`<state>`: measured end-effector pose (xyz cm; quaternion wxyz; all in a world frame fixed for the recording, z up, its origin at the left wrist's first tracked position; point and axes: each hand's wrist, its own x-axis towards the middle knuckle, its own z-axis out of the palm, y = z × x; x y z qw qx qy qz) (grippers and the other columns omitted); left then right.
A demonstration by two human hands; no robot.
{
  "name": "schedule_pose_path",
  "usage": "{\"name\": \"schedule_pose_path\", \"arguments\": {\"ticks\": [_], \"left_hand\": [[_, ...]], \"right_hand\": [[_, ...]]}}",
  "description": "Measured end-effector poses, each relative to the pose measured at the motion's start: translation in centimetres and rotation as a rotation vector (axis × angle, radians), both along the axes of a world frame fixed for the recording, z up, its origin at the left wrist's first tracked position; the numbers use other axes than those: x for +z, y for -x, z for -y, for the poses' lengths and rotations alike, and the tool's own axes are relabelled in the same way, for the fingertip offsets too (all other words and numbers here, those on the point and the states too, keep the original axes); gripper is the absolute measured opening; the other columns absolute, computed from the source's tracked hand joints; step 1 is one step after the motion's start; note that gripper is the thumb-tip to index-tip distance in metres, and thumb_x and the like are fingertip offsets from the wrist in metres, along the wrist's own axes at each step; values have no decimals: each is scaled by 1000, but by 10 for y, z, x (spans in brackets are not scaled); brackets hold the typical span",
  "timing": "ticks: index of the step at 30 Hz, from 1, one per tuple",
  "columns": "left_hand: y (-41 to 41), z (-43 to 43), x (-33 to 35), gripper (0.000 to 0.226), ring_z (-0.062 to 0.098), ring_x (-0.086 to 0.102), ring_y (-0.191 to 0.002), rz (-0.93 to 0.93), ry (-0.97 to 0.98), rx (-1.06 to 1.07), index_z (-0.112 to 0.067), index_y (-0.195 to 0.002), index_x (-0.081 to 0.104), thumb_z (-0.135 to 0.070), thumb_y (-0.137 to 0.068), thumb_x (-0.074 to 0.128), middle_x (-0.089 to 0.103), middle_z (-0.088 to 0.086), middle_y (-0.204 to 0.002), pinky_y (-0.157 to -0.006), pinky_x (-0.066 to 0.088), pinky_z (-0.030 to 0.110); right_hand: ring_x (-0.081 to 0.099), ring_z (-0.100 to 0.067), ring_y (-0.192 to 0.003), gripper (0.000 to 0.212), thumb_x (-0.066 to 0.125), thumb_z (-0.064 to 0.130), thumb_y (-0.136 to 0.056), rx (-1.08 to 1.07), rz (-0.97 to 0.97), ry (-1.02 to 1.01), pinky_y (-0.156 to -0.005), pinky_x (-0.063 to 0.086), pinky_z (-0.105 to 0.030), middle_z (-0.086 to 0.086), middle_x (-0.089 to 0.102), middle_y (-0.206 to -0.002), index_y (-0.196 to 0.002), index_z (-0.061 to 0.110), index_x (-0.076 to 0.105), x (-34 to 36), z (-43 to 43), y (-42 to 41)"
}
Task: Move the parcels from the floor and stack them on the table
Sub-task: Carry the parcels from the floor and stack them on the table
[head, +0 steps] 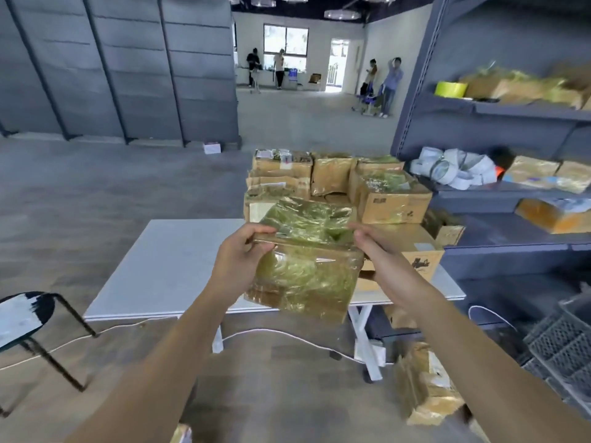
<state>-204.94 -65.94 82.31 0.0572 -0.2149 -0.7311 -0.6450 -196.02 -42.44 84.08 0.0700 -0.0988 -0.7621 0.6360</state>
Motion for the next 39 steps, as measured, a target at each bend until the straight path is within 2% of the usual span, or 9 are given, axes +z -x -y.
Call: {"name": "schedule_pose_path", "arguments": {"ticks": [6, 10, 16, 22, 26, 29, 31, 34, 39], "left_hand": [[88, -62, -29, 22, 14, 61, -85, 206, -184, 2, -21, -96, 68, -1, -90, 59, 68, 3, -95, -75, 43, 30], [120, -103, -44, 12, 19, 57, -75, 365, -323, -84, -4, -98, 62, 1, -93, 52, 66, 1, -78, -63, 45, 32], [141, -149, -74, 18, 32, 59, -106, 450, -277, -149, 7, -109, 52, 6, -91, 51, 61, 22, -113, -86, 47, 57], [155, -192, -75, 41, 10, 45, -63, 441, 208, -124, -2, -103, 48, 13, -74, 71, 45, 5, -69, -61, 37, 20], [171, -230, -56, 53, 19, 61, -89, 487, 295, -157, -22, -115, 48, 3, -75, 72, 62, 2, -99, -73, 51, 24], [187, -249, -44, 31, 14, 68, -78, 481, 290, -165, -15, -95, 56, -10, -74, 78, 71, 0, -77, -73, 50, 17], [199, -253, -40, 40, 4, 68, -84, 548, 214, -207, -14, -101, 61, -33, -73, 81, 73, -6, -86, -79, 49, 18], [220, -253, -39, 38, 7, 67, -97, 716, -17, -200, -37, -108, 69, -61, -80, 61, 72, -14, -103, -86, 47, 36], [258, -274, -30, 25, 11, 64, -56, 810, -47, 4, -15, -109, 65, -31, -89, 64, 71, -4, -69, -54, 43, 25]], "right_hand": [[55, -10, -105, 28, 44, 52, -98, -189, 155, -82, -69, 46, -24, 8, 54, -128, -124, 46, 49, -5, -77, 88], [55, -24, -102, 39, 41, 57, -97, -312, 311, -121, -76, 51, -39, 1, 52, -119, -131, 39, 42, -10, -126, 130], [59, -29, -109, 40, 60, 35, -95, -219, 298, 109, -81, 53, -44, -5, 59, -125, -133, 32, 47, -7, -195, 192], [44, -12, -117, 52, 59, 33, -95, -35, 157, -331, -89, 38, -29, 7, 44, -142, -143, 40, 40, -4, -234, 276], [51, -14, -110, 47, 53, 18, -97, -6, 100, -423, -87, 38, -26, 3, 46, -144, -142, 28, 43, -4, -246, 321], [55, -19, -119, 44, 48, 6, -96, -1, 116, -455, -91, 41, -23, -3, 53, -140, -137, 19, 51, -6, -251, 344], [57, -17, -110, 37, 50, 12, -96, 72, 157, -545, -85, 41, -19, -1, 54, -137, -132, 18, 57, -11, -258, 350], [52, -8, -100, 30, 53, 21, -97, 149, 163, -555, -75, 40, -18, 2, 56, -130, -127, 22, 59, -19, -269, 357], [60, -15, -99, 32, 49, 23, -98, 14, 176, -793, -79, 46, -26, -2, 61, -128, -128, 18, 57, -28, -296, 365]]}}
